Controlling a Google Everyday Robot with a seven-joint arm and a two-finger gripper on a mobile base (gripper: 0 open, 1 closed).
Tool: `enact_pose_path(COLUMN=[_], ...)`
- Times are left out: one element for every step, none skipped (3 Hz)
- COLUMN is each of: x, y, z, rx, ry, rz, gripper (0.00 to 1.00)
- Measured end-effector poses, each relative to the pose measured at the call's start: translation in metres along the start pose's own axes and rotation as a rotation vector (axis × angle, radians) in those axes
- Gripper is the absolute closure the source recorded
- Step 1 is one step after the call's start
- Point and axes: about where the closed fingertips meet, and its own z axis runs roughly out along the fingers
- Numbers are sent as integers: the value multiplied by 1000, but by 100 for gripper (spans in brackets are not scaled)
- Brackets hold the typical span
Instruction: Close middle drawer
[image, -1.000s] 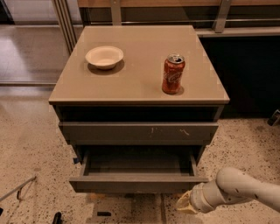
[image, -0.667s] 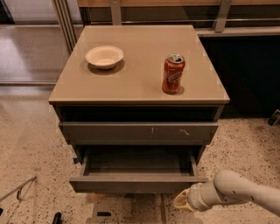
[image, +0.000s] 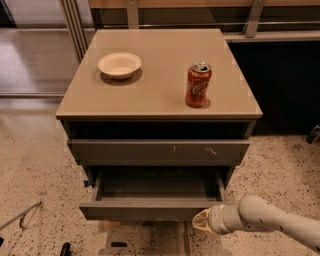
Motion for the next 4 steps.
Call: enact_pose_path(x=[-8,-13,-13,-15], y=[-23,-37,-46,-70], z=[7,12,16,24], rx=[71,102,109,114], ry=[-8,-11,-13,-13], rz=[-52,-71,-70,-68], gripper=[100,100,100,100])
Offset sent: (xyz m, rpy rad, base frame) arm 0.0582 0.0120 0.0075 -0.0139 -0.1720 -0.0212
